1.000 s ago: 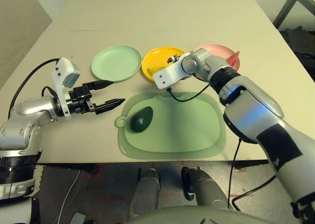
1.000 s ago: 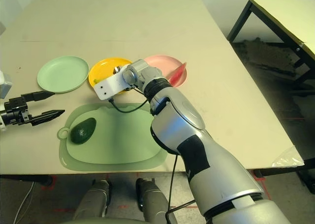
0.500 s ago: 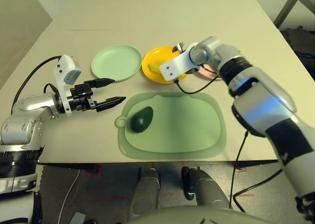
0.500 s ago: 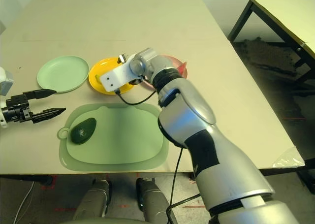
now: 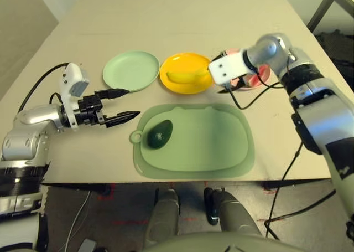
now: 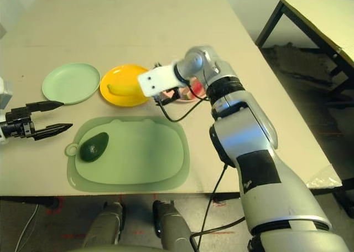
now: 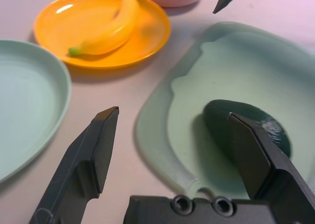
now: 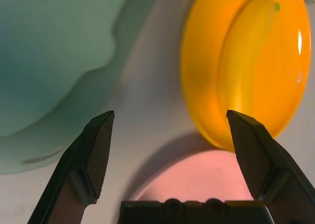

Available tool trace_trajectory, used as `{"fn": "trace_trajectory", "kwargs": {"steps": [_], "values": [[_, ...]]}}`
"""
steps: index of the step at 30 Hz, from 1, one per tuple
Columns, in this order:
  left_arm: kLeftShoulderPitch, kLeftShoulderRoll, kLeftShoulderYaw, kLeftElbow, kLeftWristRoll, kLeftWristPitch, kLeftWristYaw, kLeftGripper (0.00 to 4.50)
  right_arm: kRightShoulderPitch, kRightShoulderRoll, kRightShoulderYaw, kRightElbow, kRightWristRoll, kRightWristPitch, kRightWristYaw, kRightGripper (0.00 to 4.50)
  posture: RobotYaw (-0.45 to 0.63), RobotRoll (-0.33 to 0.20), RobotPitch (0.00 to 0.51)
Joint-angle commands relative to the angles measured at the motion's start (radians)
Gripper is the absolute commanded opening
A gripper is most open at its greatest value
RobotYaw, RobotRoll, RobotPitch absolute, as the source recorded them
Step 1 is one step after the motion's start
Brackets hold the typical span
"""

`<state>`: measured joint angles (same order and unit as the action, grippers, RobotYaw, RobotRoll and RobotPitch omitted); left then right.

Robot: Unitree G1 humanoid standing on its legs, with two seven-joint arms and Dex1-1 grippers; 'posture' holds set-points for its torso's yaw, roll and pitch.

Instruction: Place the fruits into color-matched plates.

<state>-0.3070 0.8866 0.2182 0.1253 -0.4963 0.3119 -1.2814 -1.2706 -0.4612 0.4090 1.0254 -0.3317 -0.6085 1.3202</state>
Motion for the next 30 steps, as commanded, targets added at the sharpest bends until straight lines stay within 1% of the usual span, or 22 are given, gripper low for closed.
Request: {"fn": "trace_trajectory", "kwargs": {"steps": [1,3,5,6,9,12,17,21,24,27,30], "values": [[0.005,0.002,0.003,0.027,-0.009,-0.028,-0.042,4.5,0.112,-0.024,-0.076,-0.216,0.167,0.141,0.1,4.48,0.07,0.0,0.163],[0.004,0.007,0.009,0.03,-0.008,-0.039,-0.05,4.5,0.226,-0.057,-0.128,-0.389,0.275,0.284,0.142,4.48,0.08,0.0,0.163],[0.008,0.016,0.013,0.034,-0.001,-0.048,-0.049,4.5,0.348,-0.102,-0.168,-0.55,0.347,0.414,0.15,4.48,0.08,0.0,0.163],[0.012,0.019,0.016,0.034,-0.001,-0.051,-0.05,4.5,0.405,-0.12,-0.187,-0.617,0.381,0.479,0.145,4.48,0.08,0.0,0.164],[0.025,0.028,0.022,0.032,-0.001,-0.056,-0.055,4.5,0.577,-0.145,-0.264,-0.789,0.537,0.651,0.139,4.48,0.08,0.0,0.163],[0.023,0.037,0.011,0.045,0.009,-0.065,-0.064,4.5,0.738,-0.144,-0.322,-0.906,0.68,0.733,0.152,4.48,0.07,0.0,0.164],[0.018,0.041,-0.008,0.067,0.042,-0.11,-0.072,4.5,0.926,-0.127,-0.34,-0.968,0.768,0.737,0.154,4.48,0.07,0.0,0.16],[0.01,0.049,-0.025,0.087,0.088,-0.185,-0.082,4.5,0.963,-0.099,-0.344,-0.945,0.783,0.699,0.142,4.48,0.07,0.0,0.157],[-0.015,0.072,-0.065,0.115,0.163,-0.33,-0.124,4.5,0.964,-0.086,-0.341,-0.907,0.774,0.666,0.144,4.48,0.06,0.0,0.151],[-0.087,0.088,-0.11,0.149,0.203,-0.459,-0.192,4.5,0.951,-0.078,-0.339,-0.866,0.766,0.64,0.144,4.48,0.06,0.0,0.148],[-0.173,0.113,-0.178,0.192,0.237,-0.602,-0.299,4.5,0.939,-0.076,-0.339,-0.829,0.76,0.613,0.152,4.48,0.05,0.0,0.145]]}}
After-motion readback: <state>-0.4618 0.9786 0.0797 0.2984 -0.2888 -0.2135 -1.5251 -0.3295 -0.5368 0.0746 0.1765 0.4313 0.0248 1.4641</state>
